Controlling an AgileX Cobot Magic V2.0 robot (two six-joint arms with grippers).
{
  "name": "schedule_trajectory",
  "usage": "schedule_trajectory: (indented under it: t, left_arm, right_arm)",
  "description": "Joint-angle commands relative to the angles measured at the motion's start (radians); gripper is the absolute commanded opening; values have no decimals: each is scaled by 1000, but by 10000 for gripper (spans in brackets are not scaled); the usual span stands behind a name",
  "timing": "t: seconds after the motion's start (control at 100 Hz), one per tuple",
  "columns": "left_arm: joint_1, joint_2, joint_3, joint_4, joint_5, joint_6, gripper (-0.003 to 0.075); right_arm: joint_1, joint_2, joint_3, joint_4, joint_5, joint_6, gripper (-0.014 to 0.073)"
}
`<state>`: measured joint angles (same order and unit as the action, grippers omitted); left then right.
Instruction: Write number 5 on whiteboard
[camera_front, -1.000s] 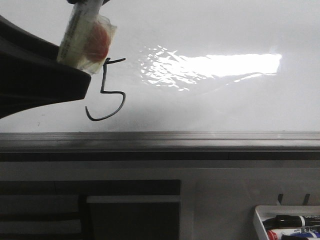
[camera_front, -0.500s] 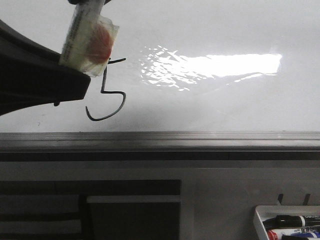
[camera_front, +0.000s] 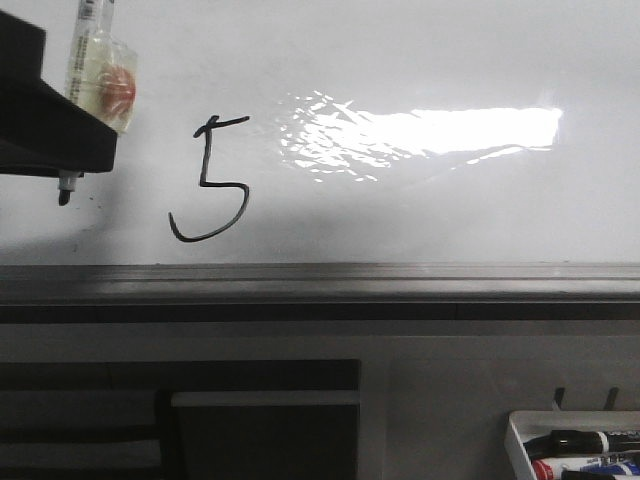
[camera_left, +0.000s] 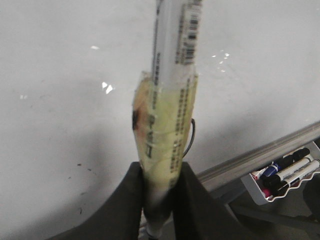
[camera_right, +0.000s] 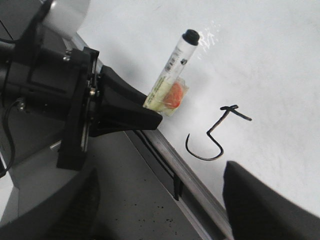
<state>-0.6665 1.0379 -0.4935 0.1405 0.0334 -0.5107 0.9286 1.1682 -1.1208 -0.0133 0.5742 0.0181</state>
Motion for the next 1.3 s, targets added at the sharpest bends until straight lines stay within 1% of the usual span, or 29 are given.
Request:
schedule_trajectory:
  t: [0.0,0.06,0.3,0.56,0.63,0.75,0.8,0.87,0.94,1.07,1.22,1.25,1.29]
  left_arm:
    - [11,27,-83,-99,49,-9,-20]
    - [28,59,-102,-104,73,-9,-20]
    - [117,104,-108,-126,56,-9,-20]
    - [120,104,-108,-128,39,-9,-14]
    - [120,104,-108,-128,26,-9,34]
    - [120,106,-108,-128,21,-9,188]
    - [120,106,-108,-128,21,-9,240]
    - [120,106,-108,-128,18,-9,287]
    - [120,106,-108,-128,18,-9,304]
    - [120,104,-108,-128,18,-9,305]
    - [120,69,-108,-128,61,-9,305]
    - [120,53,-108,-128,71,-9,305]
    - [120,33,-108,-128,88,-9,305]
  right_arm:
    - [-5,-34,-29,-14,-39,-10,451]
    - [-5,-35,-29,-14,-29,-10,451]
    - [-5,-35,-29,-14,-5,-10,451]
    - [-5,-35,-29,-14,-5,-10,451]
    - [-5,-35,-29,-14,-5,-10,451]
    - [-5,-35,-29,-14,-5,-10,451]
    - [-5,-35,-29,-14,-5,-10,451]
    - [-5,-35,-29,-14,-5,-10,451]
    - [-5,-35,-29,-14,-5,-10,451]
    - [-5,-35,-29,-14,-5,-10,451]
    - [-5,-35,-29,-14,-5,-10,448]
    - [-5,-35,-29,-14,-5,-10,428]
    - [-5,-35,-29,-14,-5,-5,377]
